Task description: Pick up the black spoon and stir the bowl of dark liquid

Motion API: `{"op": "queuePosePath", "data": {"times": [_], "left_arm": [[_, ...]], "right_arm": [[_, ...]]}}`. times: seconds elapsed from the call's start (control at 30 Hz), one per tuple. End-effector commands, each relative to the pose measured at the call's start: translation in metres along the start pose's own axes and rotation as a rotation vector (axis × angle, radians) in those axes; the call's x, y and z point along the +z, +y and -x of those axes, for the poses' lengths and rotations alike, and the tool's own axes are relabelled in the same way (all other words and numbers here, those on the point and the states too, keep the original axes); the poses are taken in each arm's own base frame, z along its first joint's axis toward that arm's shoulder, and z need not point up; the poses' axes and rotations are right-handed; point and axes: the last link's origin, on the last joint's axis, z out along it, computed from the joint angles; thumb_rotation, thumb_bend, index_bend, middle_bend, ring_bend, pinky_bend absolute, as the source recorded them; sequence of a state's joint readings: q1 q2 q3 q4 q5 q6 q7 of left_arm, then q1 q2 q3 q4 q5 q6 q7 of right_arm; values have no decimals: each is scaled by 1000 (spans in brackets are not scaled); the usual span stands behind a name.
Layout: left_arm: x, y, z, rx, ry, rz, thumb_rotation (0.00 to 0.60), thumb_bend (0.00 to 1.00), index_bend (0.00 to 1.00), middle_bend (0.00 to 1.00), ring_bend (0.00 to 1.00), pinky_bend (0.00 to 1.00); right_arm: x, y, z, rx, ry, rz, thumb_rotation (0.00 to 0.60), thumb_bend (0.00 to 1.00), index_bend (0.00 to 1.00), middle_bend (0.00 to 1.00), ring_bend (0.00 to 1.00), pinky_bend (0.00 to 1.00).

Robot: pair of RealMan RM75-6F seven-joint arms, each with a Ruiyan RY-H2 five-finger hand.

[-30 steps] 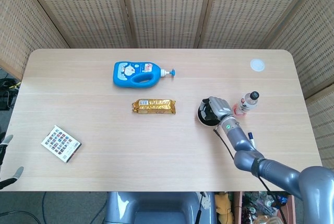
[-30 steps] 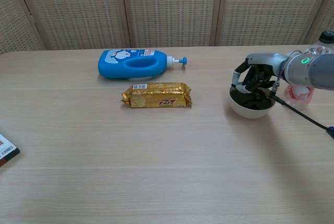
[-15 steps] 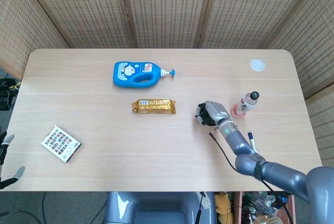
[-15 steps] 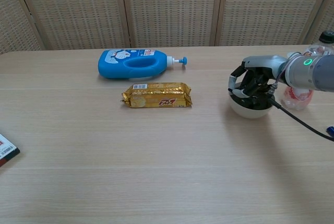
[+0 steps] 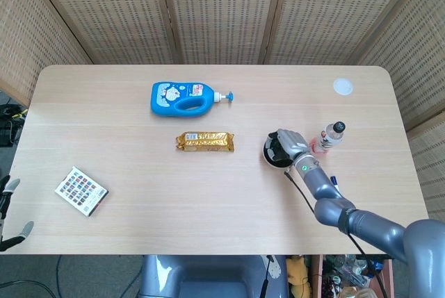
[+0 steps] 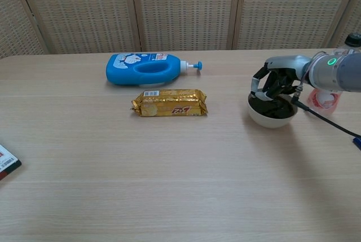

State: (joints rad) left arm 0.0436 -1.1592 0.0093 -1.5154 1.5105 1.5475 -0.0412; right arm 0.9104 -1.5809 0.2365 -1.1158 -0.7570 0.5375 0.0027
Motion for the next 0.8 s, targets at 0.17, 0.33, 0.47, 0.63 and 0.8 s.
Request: {"op": "queuePosePath", "data": {"times": [0.17,0.33,0.47,0.63,0.8], "left_arm": [[-2,-1,0,1,-3,-6,600,293,0,0,0,0],[-2,-1,1,-1,-4,-6,600,294,0,0,0,0],[-1,-1,1,-3,-1,0,600,294,0,0,0,0],[1,2,1,-5,-1,9,600,295,0,0,0,0],[1,2,2,-2,-6,6,600,293,0,0,0,0]], "right_arm": [[5,-9,1,-2,-5,-17,600,674,628,957,981,1000],[2,-11,4,3,-18,-25,600,675,628,957,981,1000],[-4,-7,4,4,-24,-25,600,674,628,957,981,1000],[-9,0,-1,-7,-14,-11,600,675,628,957,981,1000],[-7,7,-5,-26,-9,7,600,675,628,957,981,1000]]}}
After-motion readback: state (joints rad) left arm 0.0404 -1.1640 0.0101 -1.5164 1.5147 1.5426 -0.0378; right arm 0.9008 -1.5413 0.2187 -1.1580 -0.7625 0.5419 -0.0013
